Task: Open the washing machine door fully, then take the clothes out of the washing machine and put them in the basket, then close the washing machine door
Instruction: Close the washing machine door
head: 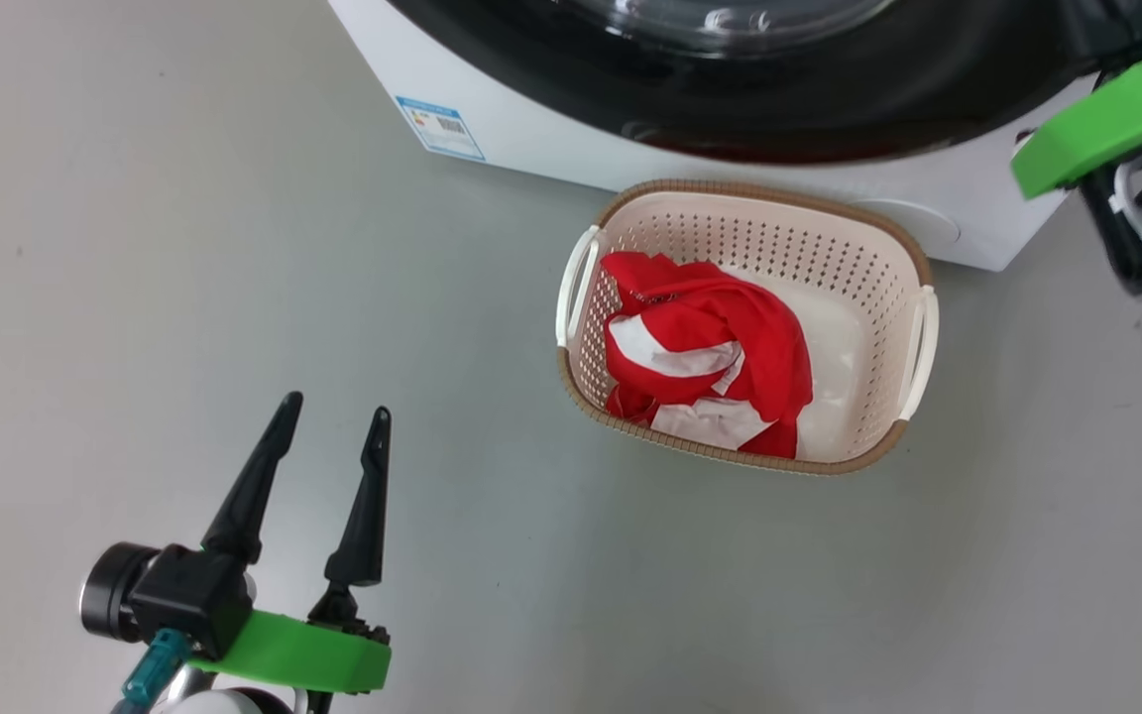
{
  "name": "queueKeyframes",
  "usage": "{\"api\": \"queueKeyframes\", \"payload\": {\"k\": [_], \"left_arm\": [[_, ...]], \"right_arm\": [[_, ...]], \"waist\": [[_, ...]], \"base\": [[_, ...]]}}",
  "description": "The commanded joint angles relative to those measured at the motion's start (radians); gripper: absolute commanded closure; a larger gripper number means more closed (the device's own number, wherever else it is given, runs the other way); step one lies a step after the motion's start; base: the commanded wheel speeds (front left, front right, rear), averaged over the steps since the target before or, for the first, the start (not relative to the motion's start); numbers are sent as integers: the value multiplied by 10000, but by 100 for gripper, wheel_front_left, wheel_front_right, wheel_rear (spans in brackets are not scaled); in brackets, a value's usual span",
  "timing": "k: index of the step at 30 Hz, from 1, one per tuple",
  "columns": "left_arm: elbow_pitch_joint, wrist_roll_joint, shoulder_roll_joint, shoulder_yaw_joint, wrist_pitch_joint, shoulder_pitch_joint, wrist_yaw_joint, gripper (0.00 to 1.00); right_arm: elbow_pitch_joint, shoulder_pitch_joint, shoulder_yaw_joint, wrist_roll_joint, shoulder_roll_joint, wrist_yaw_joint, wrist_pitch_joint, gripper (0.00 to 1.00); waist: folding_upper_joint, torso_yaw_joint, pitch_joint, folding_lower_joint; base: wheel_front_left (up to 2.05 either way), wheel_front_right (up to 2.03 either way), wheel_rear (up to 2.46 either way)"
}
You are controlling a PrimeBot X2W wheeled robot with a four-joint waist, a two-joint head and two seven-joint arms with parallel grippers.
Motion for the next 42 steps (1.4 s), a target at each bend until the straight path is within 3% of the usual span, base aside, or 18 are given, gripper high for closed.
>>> {"api": "queueKeyframes", "payload": {"k": [1,10,21,23,25,26,42], "left_arm": [[-272,-56,128,290,-120,-227,46,0],[-323,-70,127,237,-120,-477,194,0],[-98,-33,126,303,-120,-495,120,0],[-94,-88,126,336,-120,-495,93,0],[-72,-92,126,370,-120,-495,65,0],[-49,-93,126,385,-120,-491,51,0],[-12,-259,440,570,-120,-70,-57,0]], "right_arm": [[-86,-288,-79,-9,20,-13,-63,100],[495,-1055,-933,-350,244,-13,-63,100],[386,-407,-897,71,690,-13,-63,100],[144,-116,-889,222,726,-13,-63,61],[-130,220,-854,320,737,-13,-63,39],[-283,402,-860,280,713,-13,-63,1],[-2636,3626,-1402,-55,1319,-13,-63,0]], "waist": [[-1,40,146,0],[-1,54,390,0],[-1,-274,-74,0],[-1,-422,-208,0],[-1,-601,-357,0],[-1,-701,-440,0],[-1,-2806,-2061,0]], "base": [[0,0,0],[0,0,0],[0,0,0],[0,0,0],[0,0,0],[0,0,0],[0,0,0]]}}
